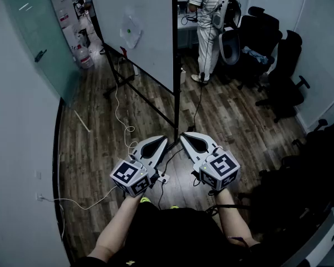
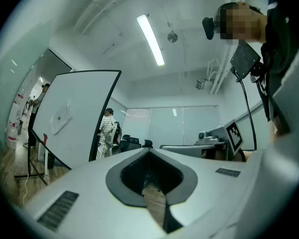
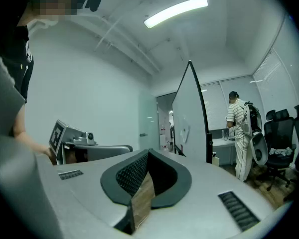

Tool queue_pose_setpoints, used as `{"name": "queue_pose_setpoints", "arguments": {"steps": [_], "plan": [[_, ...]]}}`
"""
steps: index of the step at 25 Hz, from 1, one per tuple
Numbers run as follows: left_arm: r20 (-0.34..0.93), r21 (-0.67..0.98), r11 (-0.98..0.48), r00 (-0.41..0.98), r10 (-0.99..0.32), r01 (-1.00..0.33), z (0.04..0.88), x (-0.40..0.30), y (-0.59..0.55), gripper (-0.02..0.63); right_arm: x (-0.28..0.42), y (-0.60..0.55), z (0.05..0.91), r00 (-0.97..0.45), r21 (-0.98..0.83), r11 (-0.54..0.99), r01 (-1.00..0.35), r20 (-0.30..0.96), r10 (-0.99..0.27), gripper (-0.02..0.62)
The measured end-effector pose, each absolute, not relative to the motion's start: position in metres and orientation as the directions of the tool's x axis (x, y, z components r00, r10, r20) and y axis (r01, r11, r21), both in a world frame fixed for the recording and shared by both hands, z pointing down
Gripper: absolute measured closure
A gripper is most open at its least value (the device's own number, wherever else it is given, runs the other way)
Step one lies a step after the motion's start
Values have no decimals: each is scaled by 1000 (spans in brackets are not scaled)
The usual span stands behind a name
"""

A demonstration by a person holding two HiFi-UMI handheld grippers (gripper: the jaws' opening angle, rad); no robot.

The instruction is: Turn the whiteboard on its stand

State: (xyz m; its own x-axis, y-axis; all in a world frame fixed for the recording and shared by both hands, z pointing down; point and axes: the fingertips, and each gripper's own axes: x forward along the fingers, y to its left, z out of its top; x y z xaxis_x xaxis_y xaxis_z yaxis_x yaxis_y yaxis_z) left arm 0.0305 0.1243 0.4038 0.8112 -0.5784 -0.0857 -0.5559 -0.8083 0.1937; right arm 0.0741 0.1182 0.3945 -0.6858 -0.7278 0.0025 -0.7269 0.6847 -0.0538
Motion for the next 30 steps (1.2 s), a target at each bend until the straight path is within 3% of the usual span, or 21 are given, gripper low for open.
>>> {"name": "queue_pose_setpoints", "arguments": {"steps": [30], "plan": [[-55,107,-756,755,-653,-646,386,34,119,597,93,108,398,-689,-69,686,-724,23,-724,598]]}}
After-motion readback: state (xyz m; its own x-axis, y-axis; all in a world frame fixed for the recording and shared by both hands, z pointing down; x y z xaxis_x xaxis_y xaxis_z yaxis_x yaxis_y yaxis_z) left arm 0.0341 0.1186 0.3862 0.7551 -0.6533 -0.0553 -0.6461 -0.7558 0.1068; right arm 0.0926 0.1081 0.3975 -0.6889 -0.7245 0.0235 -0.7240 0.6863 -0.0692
